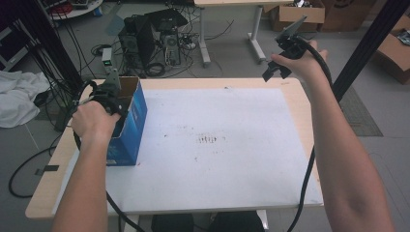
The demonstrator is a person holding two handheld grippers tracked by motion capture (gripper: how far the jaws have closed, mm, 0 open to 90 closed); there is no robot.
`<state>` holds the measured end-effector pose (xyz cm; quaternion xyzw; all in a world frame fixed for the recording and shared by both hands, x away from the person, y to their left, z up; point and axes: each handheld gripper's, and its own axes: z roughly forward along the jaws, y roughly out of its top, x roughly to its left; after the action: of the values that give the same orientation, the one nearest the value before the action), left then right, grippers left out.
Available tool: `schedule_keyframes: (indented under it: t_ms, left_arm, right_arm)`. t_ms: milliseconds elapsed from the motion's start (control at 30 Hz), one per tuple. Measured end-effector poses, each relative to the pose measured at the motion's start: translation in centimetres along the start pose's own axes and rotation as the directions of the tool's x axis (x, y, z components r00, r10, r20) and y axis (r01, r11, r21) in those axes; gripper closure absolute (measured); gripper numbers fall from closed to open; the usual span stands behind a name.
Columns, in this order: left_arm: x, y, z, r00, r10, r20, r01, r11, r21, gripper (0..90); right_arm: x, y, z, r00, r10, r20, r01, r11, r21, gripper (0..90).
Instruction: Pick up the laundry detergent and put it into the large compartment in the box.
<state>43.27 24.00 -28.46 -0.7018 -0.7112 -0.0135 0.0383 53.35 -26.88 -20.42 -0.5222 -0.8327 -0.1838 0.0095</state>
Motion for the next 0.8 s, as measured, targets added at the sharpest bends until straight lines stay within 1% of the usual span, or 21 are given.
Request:
schedule_keyframes:
  t_ms: [67, 100, 167, 233, 267, 367, 433, 600, 800]
  left_arm:
    - [0.0, 0.0, 0.0, 1.0, -0.002, 0.005, 0.002, 1.0, 0.002, 37.2]
    - [0.0, 0.0, 0.1, 1.0, 0.004, 0.008, -0.004, 1.0, 0.001, 37.2]
    - [-0.1, 0.0, 0.3, 0.9999, 0.005, 0.014, -0.005, 0.9999, 0.013, 36.8]
    - [-0.1, 0.0, 0.4, 0.9999, 0.006, 0.013, -0.007, 0.9998, 0.016, 34.9]
    - [0.0, 0.0, 0.4, 0.9999, -0.002, 0.012, 0.001, 0.9999, 0.013, 34.4]
    - [0.2, -0.1, 0.3, 0.9997, -0.002, 0.023, 0.002, 0.9999, 0.017, 30.2]
    - [0.3, -0.3, 0.2, 0.9995, -0.008, 0.03, 0.007, 0.9999, 0.007, 28.2]
    - [0.2, -0.5, -0.1, 0.9996, -0.015, 0.023, 0.015, 0.9999, 0.002, 27.5]
    - [0.1, -0.7, -1.0, 0.9999, -0.013, 0.008, 0.013, 0.9999, -0.009, 27.3]
  right_arm:
    - [0.0, 0.0, 0.0, 1.0, 0.0, 0.001, 0.0, 1.0, -0.001, 16.5]
    - [-0.1, 0.0, 0.0, 1.0, -0.001, 0.003, 0.001, 1.0, 0.0, 16.5]
    - [-0.1, 0.0, 0.0, 1.0, 0.0, 0.002, 0.0, 1.0, 0.0, 16.5]
    - [-0.1, 0.0, -0.1, 1.0, 0.0, 0.005, 0.0, 1.0, -0.002, 16.5]
    - [0.0, 0.0, -0.1, 1.0, 0.003, 0.004, -0.003, 1.0, -0.003, 16.5]
    - [0.0, 0.0, -0.1, 1.0, 0.0, 0.004, 0.0, 1.0, -0.005, 16.5]
    - [0.0, 0.0, -0.1, 1.0, -0.003, 0.001, 0.003, 1.0, -0.003, 16.5]
    - [0.2, 0.0, -0.1, 1.0, -0.005, -0.001, 0.005, 1.0, -0.001, 16.5]
    - [0.3, 0.0, -0.1, 1.0, -0.009, -0.001, 0.009, 1.0, -0.004, 16.5]
